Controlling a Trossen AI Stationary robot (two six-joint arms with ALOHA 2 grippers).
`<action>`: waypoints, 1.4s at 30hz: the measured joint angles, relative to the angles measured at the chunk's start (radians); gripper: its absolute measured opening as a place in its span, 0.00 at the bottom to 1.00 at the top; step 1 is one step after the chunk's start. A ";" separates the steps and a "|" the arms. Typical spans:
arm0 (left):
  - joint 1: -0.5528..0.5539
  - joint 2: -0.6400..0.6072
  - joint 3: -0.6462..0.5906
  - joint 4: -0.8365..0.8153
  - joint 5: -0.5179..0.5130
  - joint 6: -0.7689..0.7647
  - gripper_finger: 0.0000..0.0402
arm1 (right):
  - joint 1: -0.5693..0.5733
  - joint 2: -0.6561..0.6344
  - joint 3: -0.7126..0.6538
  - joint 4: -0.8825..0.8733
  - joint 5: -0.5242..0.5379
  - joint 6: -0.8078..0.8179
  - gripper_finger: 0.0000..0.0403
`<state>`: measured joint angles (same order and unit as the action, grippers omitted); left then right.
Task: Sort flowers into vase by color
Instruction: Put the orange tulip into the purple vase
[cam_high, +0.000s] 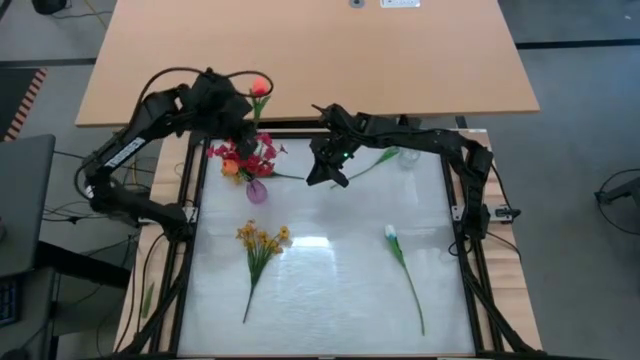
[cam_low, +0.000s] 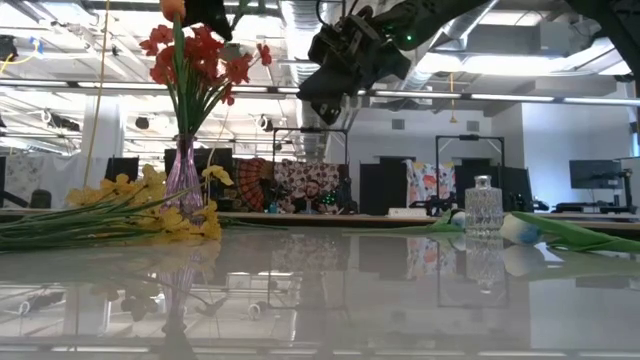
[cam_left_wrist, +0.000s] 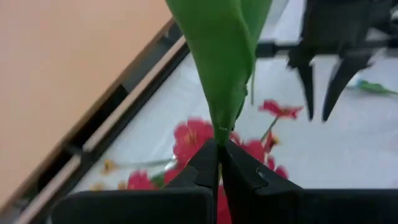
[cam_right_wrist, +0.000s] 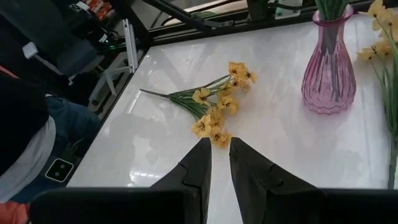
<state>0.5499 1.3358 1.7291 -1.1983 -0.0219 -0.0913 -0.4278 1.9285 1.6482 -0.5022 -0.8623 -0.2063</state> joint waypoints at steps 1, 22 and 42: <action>0.000 -0.020 -0.030 0.007 -0.004 -0.010 0.00 | 0.000 0.000 0.000 0.005 0.000 0.004 0.21; -0.001 -0.119 -0.246 0.108 0.017 -0.022 0.00 | 0.000 -0.001 0.000 0.084 0.004 0.078 0.21; -0.101 -0.133 -0.246 0.077 -0.134 -0.016 0.00 | 0.001 -0.001 0.000 0.053 0.030 0.075 0.21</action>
<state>0.4486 1.2031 1.4826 -1.1216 -0.1563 -0.1078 -0.4271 1.9274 1.6485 -0.4495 -0.8322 -0.1314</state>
